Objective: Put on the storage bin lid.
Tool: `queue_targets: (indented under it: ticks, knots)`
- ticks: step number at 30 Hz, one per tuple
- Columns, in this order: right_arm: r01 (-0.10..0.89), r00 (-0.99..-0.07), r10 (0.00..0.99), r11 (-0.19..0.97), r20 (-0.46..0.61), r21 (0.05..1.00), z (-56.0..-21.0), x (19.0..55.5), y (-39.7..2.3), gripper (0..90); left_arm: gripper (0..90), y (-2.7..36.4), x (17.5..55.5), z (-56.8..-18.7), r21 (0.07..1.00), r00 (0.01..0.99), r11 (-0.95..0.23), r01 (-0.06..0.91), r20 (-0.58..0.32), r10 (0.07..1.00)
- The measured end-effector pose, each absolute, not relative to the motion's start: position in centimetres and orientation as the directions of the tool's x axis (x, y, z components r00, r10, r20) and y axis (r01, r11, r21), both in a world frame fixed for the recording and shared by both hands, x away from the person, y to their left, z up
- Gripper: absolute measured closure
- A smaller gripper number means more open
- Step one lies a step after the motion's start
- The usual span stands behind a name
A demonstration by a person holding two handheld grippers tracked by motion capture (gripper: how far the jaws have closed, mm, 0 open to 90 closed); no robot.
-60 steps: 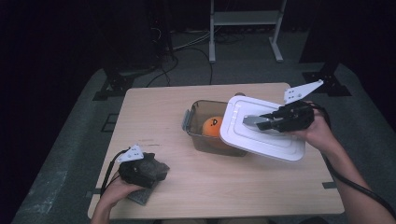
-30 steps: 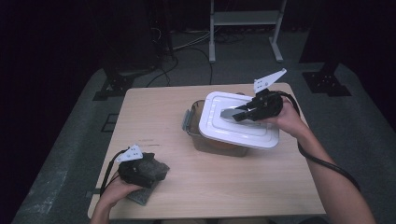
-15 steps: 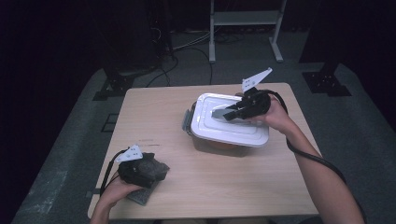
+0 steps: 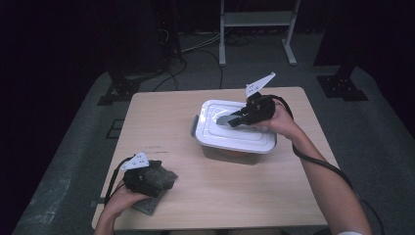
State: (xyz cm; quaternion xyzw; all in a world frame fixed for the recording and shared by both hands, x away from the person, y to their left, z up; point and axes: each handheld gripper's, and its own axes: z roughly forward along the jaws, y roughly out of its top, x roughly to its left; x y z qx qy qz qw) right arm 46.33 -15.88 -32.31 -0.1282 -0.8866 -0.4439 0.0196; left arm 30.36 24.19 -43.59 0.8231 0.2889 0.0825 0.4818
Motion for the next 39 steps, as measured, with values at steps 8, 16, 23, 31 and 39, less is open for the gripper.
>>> queue_targets:
  ticks: [8,16,23,31,39]
  knots:
    - [0.268,-0.961,0.214,0.577,0.174,0.772,-33.2,47.4,-15.9,66.4,2.6,24.3,30.4,-43.6,0.84,0.82,-0.371,0.397,-0.143,0.554]
    - [0.277,-0.96,0.2,0.576,0.196,0.769,-33.6,48.1,-15.7,66.0,2.6,24.3,30.4,-43.6,0.839,0.82,-0.371,0.399,-0.146,0.553]
    - [0.275,-0.961,0.189,0.589,0.201,0.76,-33.8,48.4,-15.3,65.3,2.6,24.4,30.5,-43.6,0.84,0.819,-0.365,0.401,-0.15,0.554]
    - [0.285,-0.958,0.197,0.56,0.209,0.778,-33.6,48.4,-15.8,56.5,2.6,24.5,30.5,-43.5,0.841,0.817,-0.364,0.4,-0.147,0.557]
    - [0.283,-0.956,0.22,0.537,0.192,0.795,-32.9,47.7,-16.9,51.1,2.6,24.5,30.5,-43.5,0.843,0.816,-0.363,0.398,-0.145,0.559]
